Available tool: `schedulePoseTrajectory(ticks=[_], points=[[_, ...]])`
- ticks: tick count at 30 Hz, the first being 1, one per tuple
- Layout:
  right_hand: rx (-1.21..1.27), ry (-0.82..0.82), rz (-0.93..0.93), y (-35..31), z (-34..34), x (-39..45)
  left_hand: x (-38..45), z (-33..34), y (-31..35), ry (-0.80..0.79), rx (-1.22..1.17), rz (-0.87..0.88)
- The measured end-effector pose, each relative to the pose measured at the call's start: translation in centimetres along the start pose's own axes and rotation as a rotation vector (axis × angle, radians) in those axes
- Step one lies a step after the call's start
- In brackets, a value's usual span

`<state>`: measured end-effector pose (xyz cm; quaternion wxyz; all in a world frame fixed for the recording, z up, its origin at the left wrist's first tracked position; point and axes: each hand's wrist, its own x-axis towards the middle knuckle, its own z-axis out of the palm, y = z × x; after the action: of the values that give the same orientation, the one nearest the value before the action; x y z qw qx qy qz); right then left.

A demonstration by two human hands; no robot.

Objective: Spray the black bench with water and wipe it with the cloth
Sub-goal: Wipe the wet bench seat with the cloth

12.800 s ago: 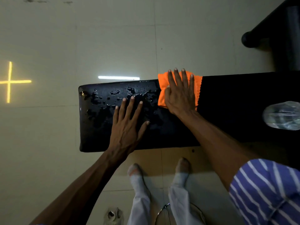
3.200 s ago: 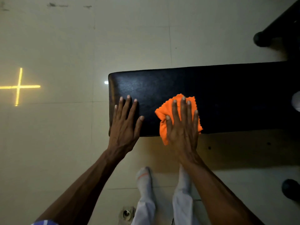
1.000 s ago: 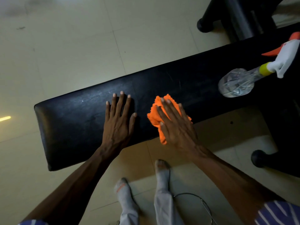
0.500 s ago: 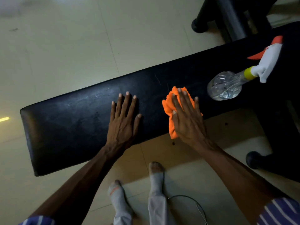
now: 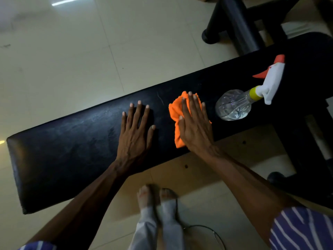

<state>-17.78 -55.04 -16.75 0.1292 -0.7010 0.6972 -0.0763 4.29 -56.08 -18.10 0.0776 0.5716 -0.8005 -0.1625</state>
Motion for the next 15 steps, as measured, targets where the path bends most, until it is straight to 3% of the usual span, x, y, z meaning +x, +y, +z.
schedulePoseTrajectory(ticks=[6,12,15], points=[[-0.021,0.083,0.249,-1.2,0.1,7.7,2.0,0.7,0.0,0.017,-0.029,0.01],[-0.074,-0.026,-0.108,1.3,-0.5,3.0,3.7,0.1,0.1,-0.02,-0.031,0.028],[-0.074,-0.079,-0.088,2.9,-1.1,1.7,3.7,0.3,0.3,-0.06,-0.026,0.037]])
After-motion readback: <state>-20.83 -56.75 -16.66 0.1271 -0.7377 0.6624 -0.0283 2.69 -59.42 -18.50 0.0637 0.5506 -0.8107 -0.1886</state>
